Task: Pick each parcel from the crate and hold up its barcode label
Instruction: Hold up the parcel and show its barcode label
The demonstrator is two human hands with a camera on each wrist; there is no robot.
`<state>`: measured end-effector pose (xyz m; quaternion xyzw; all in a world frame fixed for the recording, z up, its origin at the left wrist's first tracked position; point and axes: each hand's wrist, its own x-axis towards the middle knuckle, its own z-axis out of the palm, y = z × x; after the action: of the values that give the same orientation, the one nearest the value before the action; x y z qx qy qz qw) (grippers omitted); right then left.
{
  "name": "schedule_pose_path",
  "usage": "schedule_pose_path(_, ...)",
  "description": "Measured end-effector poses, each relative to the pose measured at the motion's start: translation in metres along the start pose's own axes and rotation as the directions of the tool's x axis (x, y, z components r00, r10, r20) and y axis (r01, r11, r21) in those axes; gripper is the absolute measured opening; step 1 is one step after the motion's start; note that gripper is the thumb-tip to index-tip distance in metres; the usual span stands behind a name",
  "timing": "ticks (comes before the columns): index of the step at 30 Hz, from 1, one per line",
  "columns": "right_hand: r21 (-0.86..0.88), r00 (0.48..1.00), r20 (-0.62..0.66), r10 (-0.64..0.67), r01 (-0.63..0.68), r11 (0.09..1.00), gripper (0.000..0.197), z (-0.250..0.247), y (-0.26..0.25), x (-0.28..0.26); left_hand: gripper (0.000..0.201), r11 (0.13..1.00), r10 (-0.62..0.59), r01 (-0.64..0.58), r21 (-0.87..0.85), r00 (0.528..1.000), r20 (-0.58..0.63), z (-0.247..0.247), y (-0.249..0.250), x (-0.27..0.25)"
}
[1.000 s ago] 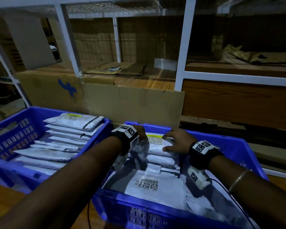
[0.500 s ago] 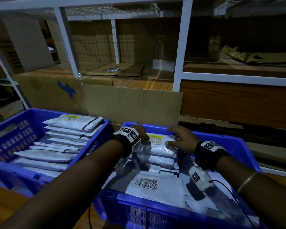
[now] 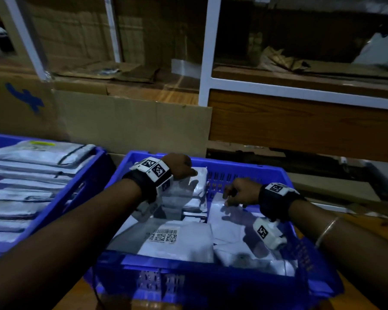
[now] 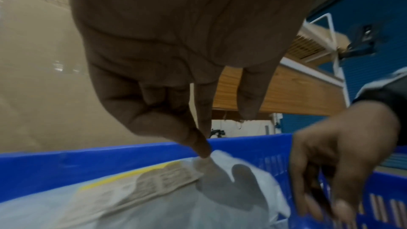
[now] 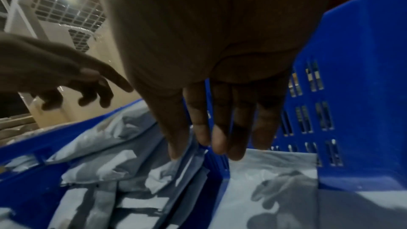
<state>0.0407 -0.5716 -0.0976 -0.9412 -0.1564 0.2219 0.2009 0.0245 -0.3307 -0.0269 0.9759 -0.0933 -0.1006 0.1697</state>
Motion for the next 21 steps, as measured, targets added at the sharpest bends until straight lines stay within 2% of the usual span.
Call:
schedule_pose_path(6,-0.122,0.996,0.03,0.085,-0.081,0.989,0.028,0.013,0.017,0.014,0.041,0.996,0.074,-0.07,-0.06,0.996,0.059,0.002,0.019,0.01)
schedule_pose_path(12,-0.142,0.989,-0.058,0.14,-0.147,0.979,0.034,0.018,0.031,0.027,0.04,0.987,0.114,-0.1,-0.125,0.987,0.111,0.002,0.02,0.023)
schedule_pose_path(16,-0.174,0.984,-0.06,0.166,-0.174,0.969,0.036,0.017,0.038,0.03,0.038,0.98,0.127,-0.108,-0.17,0.987,0.103,0.007,0.018,0.032)
schedule_pose_path(21,-0.147,0.986,-0.047,0.162,-0.167,0.975,0.053,0.02,0.035,0.036,0.035,0.96,0.178,-0.154,-0.234,0.98,0.084,0.01,0.019,0.04)
